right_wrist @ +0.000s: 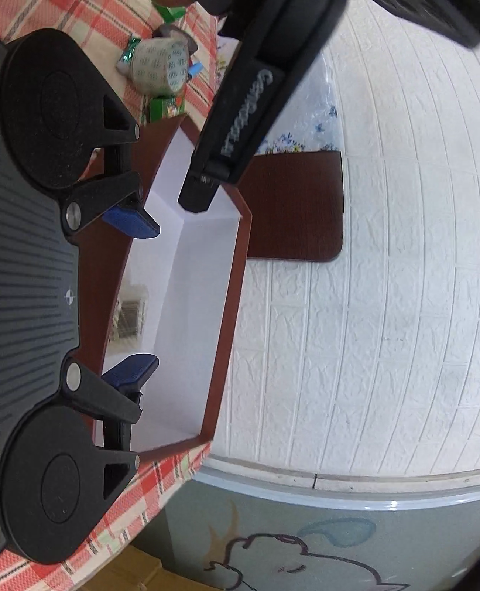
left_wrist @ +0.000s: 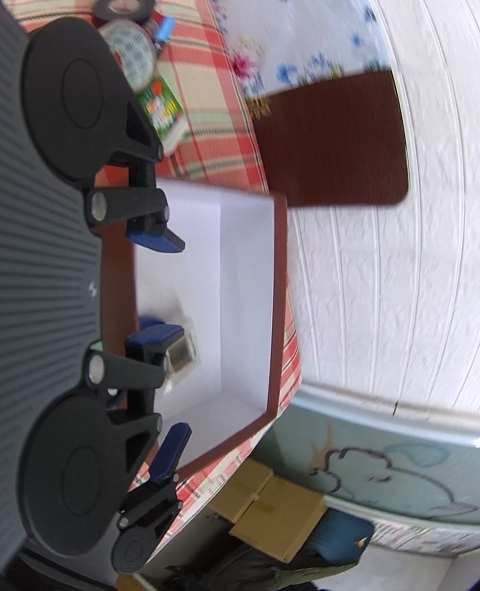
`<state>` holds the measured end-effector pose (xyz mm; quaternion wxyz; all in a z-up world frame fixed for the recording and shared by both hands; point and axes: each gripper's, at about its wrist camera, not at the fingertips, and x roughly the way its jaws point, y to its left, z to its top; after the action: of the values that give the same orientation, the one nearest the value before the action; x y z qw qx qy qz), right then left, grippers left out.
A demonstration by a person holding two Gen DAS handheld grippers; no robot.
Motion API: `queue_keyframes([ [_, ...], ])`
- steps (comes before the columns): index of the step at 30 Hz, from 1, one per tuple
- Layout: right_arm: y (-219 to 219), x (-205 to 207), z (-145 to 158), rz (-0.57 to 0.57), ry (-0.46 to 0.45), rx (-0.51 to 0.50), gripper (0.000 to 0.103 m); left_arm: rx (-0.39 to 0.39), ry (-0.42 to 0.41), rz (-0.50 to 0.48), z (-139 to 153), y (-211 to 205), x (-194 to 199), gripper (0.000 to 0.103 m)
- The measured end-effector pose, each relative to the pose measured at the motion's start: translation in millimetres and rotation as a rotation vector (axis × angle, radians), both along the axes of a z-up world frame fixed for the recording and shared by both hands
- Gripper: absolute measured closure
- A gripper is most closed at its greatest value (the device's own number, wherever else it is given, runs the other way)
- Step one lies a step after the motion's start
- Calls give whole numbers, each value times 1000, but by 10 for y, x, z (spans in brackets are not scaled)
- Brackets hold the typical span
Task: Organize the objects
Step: 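Carry the cotton swab bag into the brown box and release it, then grasp the green box with the right gripper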
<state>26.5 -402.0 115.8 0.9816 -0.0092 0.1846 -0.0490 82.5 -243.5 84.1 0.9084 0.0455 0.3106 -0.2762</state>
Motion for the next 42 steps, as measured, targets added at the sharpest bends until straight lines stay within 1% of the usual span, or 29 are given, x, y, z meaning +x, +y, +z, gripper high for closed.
queue_keyframes([
  [2, 150, 86, -38, 20, 12, 1, 35, -8, -5, 24, 16, 164, -46, 58],
  [3, 250, 36, -5, 31, 18, -5, 35, -10, -8, 37, 17, 256, -74, 58],
  [5, 364, 70, -4, 54, 29, -15, 35, -11, -21, 64, 10, 433, -128, 58],
  [6, 427, 78, 0, 63, 35, -20, 35, -10, -27, 77, -1, 518, -157, 56],
  [9, 636, 52, -3, 98, 57, -21, 34, 13, -31, 125, -70, 756, -220, 55],
  [15, 1011, 198, -79, 182, 109, 5, 34, 59, -8, 226, -278, 1256, -276, 55],
  [19, 1337, 294, -122, 252, 135, -1, 34, 80, 4, 315, -426, 1667, -264, 55],
  [22, 1612, 341, -171, 301, 156, -14, 34, 81, 30, 387, -553, 2029, -224, 55],
  [26, 1993, 405, -253, 378, 189, -20, 34, 98, 47, 490, -721, 2508, -155, 55],
  [28, 2201, 446, -288, 417, 196, -38, 34, 103, 52, 550, -791, 2762, -103, 55],
  [31, 2505, 528, -306, 470, 188, -66, 35, 83, 57, 637, -896, 3144, -36, 55],
  [34, 2785, 667, -291, 510, 186, -91, 36, 44, 91, 715, -1073, 3479, 5, 55],
  [35, 2882, 729, -289, 517, 186, -105, 36, 23, 78, 725, -1136, 3563, -9, 55],
  [36, 2980, 788, -294, 526, 186, -122, 37, 13, 22, 723, -1174, 3600, -61, 53],
  [37, 3073, 836, -305, 541, 185, -142, 37, 16, -8, 718, -1214, 3611, -91, 53],
  [38, 3172, 881, -318, 555, 184, -163, 37, 1, -20, 719, -1212, 3616, -107, 52],
  [39, 3262, 915, -336, 572, 185, -180, 37, -17, -17, 714, -1188, 3626, -98, 47],
  [42, 3502, 1042, -379, 632, 183, -191, 36, -90, 0, 712, -1173, 3750, -30, 46],
])
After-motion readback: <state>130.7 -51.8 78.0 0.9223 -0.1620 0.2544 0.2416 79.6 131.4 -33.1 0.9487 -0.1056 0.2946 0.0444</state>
